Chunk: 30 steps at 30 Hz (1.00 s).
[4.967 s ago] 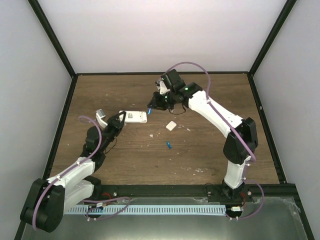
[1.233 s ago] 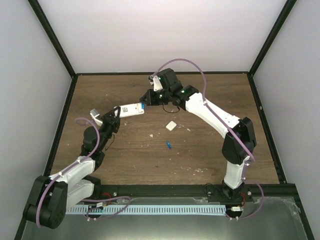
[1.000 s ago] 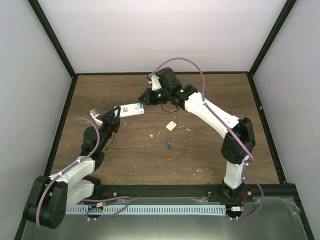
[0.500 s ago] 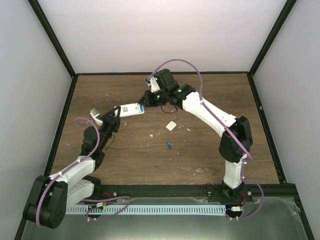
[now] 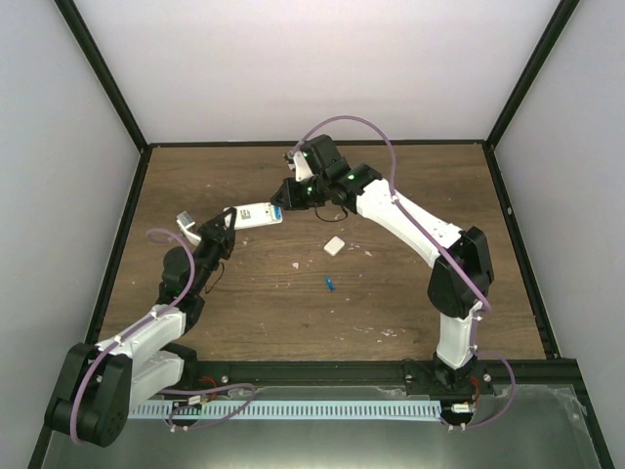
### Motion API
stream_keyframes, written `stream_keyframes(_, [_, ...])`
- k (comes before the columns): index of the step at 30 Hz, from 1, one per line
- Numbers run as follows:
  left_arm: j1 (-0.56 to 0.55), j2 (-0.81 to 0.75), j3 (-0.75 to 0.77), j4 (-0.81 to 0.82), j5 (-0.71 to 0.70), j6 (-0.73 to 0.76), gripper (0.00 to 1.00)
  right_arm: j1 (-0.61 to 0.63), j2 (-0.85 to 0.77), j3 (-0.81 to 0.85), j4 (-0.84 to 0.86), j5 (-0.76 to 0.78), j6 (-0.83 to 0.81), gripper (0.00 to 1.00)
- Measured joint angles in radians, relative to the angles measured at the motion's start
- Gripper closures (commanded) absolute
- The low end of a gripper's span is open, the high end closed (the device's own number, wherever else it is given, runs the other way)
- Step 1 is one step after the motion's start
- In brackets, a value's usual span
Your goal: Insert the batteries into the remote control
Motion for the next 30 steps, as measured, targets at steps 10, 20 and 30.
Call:
stream_keyframes(10, [0.000, 0.000, 0.000, 0.001, -0.001, 0.003, 1.00, 0.005, 0.008, 0.008, -0.011, 0.000, 0.000, 0.91])
stream_keyframes(20, [0.000, 0.000, 0.000, 0.001, -0.002, 0.003, 1.00, 0.008, 0.010, 0.020, -0.029, 0.010, -0.003, 0.87])
stream_keyframes(30, [0.000, 0.000, 0.000, 0.002, -0.001, 0.003, 1.00, 0.008, 0.009, 0.082, -0.061, 0.060, -0.021, 0.64])
